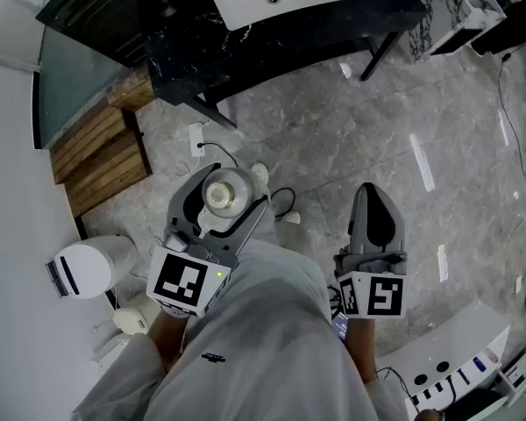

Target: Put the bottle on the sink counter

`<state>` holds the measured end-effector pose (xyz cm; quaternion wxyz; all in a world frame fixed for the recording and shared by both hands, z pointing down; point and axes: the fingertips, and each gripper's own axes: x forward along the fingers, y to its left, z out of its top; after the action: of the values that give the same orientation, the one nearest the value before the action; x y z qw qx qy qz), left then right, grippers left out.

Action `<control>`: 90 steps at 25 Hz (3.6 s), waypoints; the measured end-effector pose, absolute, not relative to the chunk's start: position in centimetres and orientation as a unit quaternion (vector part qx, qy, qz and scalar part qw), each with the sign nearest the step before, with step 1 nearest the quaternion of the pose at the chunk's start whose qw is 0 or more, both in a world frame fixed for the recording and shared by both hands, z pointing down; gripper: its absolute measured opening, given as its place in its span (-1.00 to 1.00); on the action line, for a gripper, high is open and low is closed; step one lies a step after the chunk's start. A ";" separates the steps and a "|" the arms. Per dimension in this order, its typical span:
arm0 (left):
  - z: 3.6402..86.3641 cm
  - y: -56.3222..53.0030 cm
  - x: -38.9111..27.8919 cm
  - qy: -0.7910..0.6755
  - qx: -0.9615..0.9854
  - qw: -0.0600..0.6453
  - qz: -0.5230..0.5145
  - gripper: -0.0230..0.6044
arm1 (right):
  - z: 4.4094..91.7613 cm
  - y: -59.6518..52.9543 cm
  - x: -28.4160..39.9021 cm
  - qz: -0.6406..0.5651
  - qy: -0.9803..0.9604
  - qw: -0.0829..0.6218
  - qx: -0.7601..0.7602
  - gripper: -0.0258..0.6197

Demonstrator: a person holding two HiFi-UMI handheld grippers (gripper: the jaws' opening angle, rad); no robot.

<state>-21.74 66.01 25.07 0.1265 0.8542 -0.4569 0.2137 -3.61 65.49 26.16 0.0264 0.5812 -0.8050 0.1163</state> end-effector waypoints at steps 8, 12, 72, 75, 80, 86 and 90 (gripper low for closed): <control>25.5 70.7 -17.3 -0.441 0.866 0.131 0.197 0.15 | 25.6 70.6 -1.5 0.096 -0.801 0.040 0.590 -0.89; 25.0 71.8 -17.0 -0.431 0.872 0.127 0.193 0.15 | 25.0 72.1 -1.4 0.101 -0.802 0.036 0.588 -0.89; 25.8 31.3 -19.4 -0.324 0.920 0.132 0.178 0.15 | 24.7 35.8 -3.5 0.126 -0.727 0.027 0.675 -0.89; 26.2 29.3 -18.5 -0.330 0.917 0.134 0.179 0.15 | 25.4 33.9 -2.5 0.129 -0.730 0.027 0.671 -0.89; 26.7 24.9 -15.9 -0.348 0.910 0.134 0.184 0.15 | 26.1 28.7 0.4 0.130 -0.744 0.017 0.655 -0.89; 26.7 19.0 -10.6 -0.361 0.902 0.138 0.192 0.15 | 25.7 21.9 5.4 0.127 -0.765 0.015 0.632 -0.89; 26.9 14.7 -6.7 -0.373 0.895 0.140 0.200 0.15 | 25.8 16.9 9.2 0.130 -0.778 0.017 0.614 -0.89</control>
<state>-6.74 14.66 26.91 0.1396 0.8951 -0.3729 0.2004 9.18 16.93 25.77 0.0173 0.6141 -0.7783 0.1299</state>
